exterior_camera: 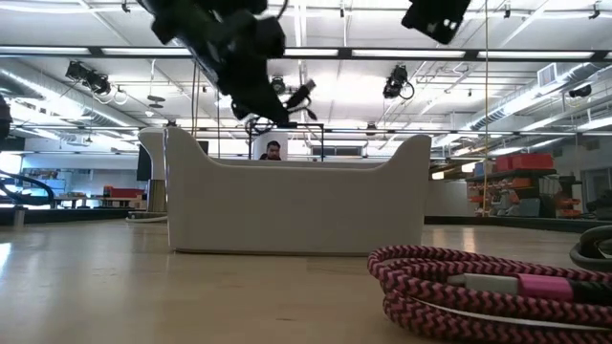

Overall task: Pick & Place USB Port
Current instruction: Put the black charger cable into the white container, then put the green charger cable into the gray container

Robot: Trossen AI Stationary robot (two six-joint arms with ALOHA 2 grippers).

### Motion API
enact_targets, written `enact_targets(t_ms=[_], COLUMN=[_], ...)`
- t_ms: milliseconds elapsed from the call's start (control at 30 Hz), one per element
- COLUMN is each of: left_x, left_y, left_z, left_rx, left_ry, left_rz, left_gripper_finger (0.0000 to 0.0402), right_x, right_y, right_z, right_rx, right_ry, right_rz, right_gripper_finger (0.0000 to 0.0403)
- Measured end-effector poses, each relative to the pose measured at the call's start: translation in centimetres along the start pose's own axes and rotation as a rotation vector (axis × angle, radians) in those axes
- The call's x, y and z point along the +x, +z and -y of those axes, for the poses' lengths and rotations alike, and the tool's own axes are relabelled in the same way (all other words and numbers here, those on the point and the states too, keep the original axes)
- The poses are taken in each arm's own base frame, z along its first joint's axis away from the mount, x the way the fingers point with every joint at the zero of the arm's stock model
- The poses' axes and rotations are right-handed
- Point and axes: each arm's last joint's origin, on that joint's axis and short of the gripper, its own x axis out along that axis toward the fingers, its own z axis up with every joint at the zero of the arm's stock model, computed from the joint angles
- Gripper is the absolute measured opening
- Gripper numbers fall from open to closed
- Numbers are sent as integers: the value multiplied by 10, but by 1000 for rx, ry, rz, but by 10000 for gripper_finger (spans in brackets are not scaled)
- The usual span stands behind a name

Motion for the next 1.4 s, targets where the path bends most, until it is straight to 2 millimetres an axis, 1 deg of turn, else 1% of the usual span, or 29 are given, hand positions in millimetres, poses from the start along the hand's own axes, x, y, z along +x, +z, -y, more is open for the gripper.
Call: enact_targets(t_ms=[33,100,200,300,367,533,700,867,967,1200,1400], left_x=[5,13,25,30,30,28,19,10,8,7,7], left_y=[3,2,4,8,5,7,12,17,18,18,17], left_z=[-2,-7,-12,-13,-11,-10,-8,-4,0,9,20], left_rx=[-19,-45,-79,-116,-119,-122,-128,-135,-133,-118,-96], left_ry=[3,17,41,25,20,11,-32,-62,-75,-95,-119], left_rz=[7,-31,-54,-55,-74,-59,-38,-8,-3,2,-4], left_gripper_finger=[22,34,71,107,126,157,166,167,167,167,167], right_x=[0,-1,-2,-4,-4,-6,-7,0,9,28,52], right_y=[-3,-10,-17,-23,-26,-33,-49,-65,-74,-94,-112], right_z=[-4,-9,-19,-28,-32,-39,-46,-58,-67,-84,-91], right_rx=[10,21,48,62,67,69,63,66,71,19,-24], right_ry=[-22,-67,-90,-104,-105,-102,-112,-94,-83,-102,-194], right_rz=[-1,-22,-31,-35,-34,-64,-179,-301,-368,-449,-505], right_gripper_finger=[116,116,116,116,116,116,116,116,116,116,116])
